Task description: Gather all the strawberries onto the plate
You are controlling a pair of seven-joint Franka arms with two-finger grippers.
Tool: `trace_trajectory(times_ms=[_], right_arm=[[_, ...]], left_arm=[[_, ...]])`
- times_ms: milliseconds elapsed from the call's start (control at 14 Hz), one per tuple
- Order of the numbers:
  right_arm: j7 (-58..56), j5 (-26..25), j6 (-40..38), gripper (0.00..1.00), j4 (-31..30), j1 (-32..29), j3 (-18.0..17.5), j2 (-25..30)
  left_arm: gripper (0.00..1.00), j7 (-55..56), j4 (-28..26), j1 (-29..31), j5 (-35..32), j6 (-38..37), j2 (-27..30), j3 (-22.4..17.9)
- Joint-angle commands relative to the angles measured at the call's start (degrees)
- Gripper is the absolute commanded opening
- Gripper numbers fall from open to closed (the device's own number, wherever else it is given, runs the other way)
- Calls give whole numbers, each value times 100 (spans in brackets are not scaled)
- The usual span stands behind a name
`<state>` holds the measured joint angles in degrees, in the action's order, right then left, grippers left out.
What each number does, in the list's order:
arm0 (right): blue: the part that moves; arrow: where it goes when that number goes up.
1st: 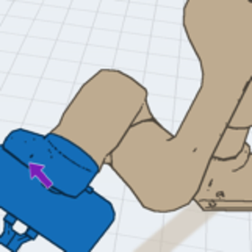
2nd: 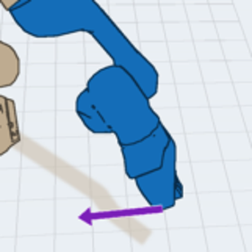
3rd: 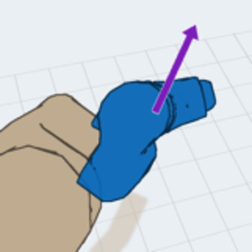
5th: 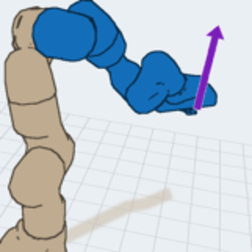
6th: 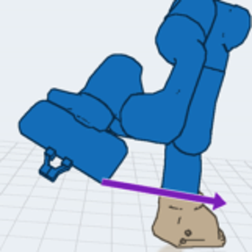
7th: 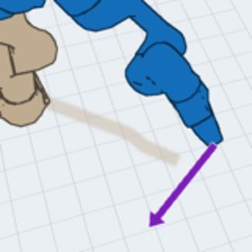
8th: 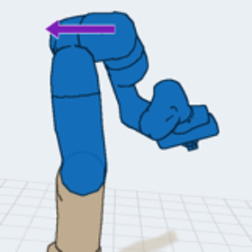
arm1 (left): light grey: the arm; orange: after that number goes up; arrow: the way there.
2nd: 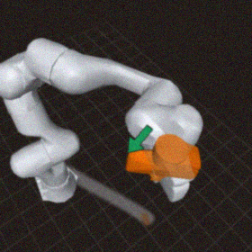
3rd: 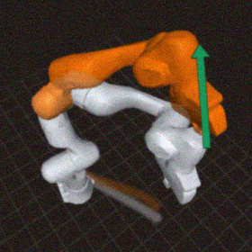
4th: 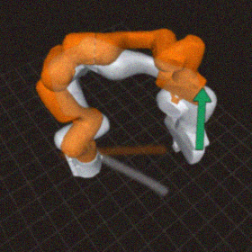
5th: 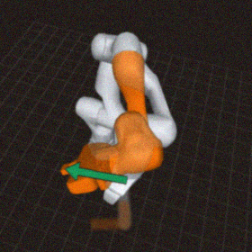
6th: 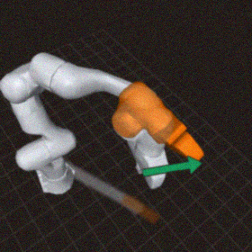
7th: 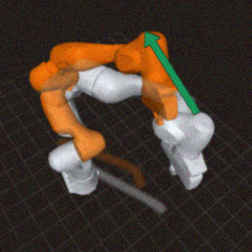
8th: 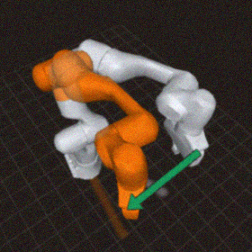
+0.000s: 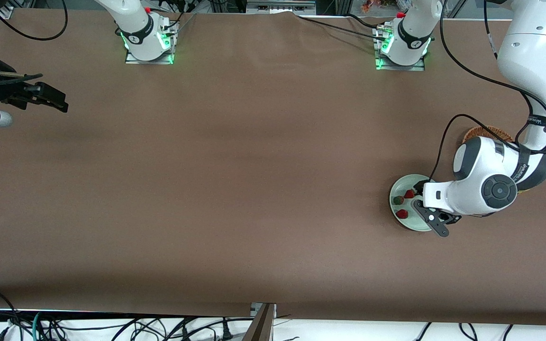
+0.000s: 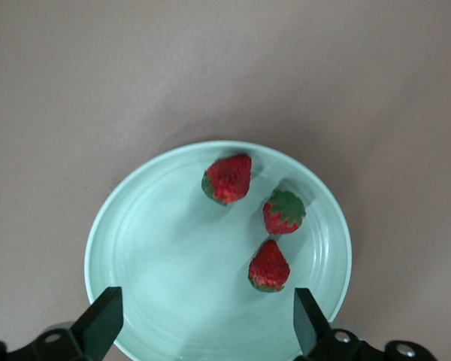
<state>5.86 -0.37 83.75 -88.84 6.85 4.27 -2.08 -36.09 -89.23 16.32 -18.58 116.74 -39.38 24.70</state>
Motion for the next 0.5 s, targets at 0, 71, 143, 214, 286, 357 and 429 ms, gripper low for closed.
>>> trace_trajectory(times_ms=[0, 71, 143, 214, 286, 357, 429], right_arm=[[-58, -51, -43, 100, 130, -61, -31, -56], [-58, -51, -52, 100, 130, -61, -31, -56], [-58, -51, -52, 100, 130, -52, -31, -56], [-58, -51, -43, 100, 130, -52, -31, -56], [-58, -51, -34, 100, 130, -52, -31, -56], [-58, -51, -34, 100, 130, -52, -31, -56], [-58, -51, -34, 100, 130, -52, -31, -56]], left_arm=[[100, 197, 81, 3, -31, -554, 368, 306], [100, 565, 90, -6, -31, -861, 587, 394], [100, 934, 125, -14, -14, -1186, 703, 561], [100, 1503, 273, -41, 4, -1589, 765, 701], [100, 2066, 449, -67, 4, -2020, 809, 868], [100, 2506, 703, -76, 12, -2398, 853, 1122], [100, 2920, 949, -76, 4, -2802, 949, 1325]])
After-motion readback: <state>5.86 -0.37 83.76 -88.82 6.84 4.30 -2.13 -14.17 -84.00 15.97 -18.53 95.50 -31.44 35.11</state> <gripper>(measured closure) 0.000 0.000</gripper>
